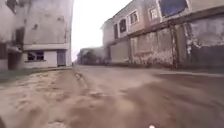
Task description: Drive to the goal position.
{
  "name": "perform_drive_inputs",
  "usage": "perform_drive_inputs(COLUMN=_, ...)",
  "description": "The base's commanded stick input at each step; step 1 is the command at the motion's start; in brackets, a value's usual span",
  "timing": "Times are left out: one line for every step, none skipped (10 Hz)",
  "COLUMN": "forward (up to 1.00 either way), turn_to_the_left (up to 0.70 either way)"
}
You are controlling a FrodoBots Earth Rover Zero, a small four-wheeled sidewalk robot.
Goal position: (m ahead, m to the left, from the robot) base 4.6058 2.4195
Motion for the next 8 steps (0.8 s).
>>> perform_drive_inputs(forward=0.5, turn_to_the_left=-0.5)
perform_drive_inputs(forward=0.5, turn_to_the_left=-0.5)
perform_drive_inputs(forward=0.5, turn_to_the_left=-0.31)
perform_drive_inputs(forward=0.5, turn_to_the_left=0.0)
perform_drive_inputs(forward=0.5, turn_to_the_left=0.0)
perform_drive_inputs(forward=0.5, turn_to_the_left=0.0)
perform_drive_inputs(forward=0.5, turn_to_the_left=-0.5)
perform_drive_inputs(forward=0.5, turn_to_the_left=-0.5)
